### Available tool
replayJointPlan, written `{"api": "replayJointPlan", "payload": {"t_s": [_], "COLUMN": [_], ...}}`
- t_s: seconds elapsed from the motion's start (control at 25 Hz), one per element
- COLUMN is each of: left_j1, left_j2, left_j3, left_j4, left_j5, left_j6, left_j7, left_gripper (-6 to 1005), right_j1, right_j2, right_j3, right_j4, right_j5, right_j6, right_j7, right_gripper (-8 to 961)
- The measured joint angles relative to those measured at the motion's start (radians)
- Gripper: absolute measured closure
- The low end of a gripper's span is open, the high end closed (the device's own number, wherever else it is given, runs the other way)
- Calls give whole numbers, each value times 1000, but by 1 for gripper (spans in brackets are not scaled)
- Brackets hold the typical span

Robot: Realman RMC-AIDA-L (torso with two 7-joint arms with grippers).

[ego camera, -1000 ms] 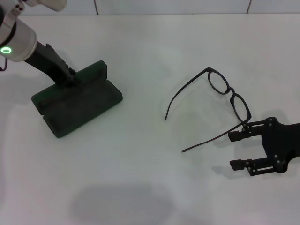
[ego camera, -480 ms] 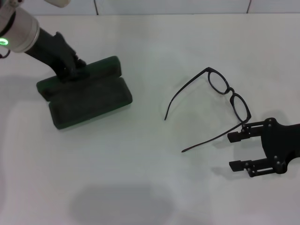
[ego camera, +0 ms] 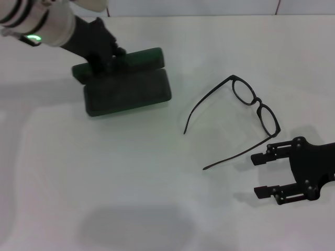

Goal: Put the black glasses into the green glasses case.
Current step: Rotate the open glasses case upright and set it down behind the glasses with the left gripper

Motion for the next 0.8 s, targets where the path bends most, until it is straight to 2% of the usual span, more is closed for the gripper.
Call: {"api": "replayJointPlan", "payload": {"t_s": [0.28, 0.8], "left_j1": [0, -2], "left_j2": [-1, -2], "left_j3": [111, 148], "left_j4": [-63, -76], "left_j5": [-25, -52], "left_j6": [-111, -123], "left_j7": [36, 56], "left_gripper": [781, 759], "right_j1": [-10, -11], "right_j2": [0, 0], "right_j3": [-1, -2], "right_j4": [-1, 0], "right_j5": [0, -2], "right_j6": [-2, -3], "right_j7": [-1, -4], "right_gripper": [333, 340]}}
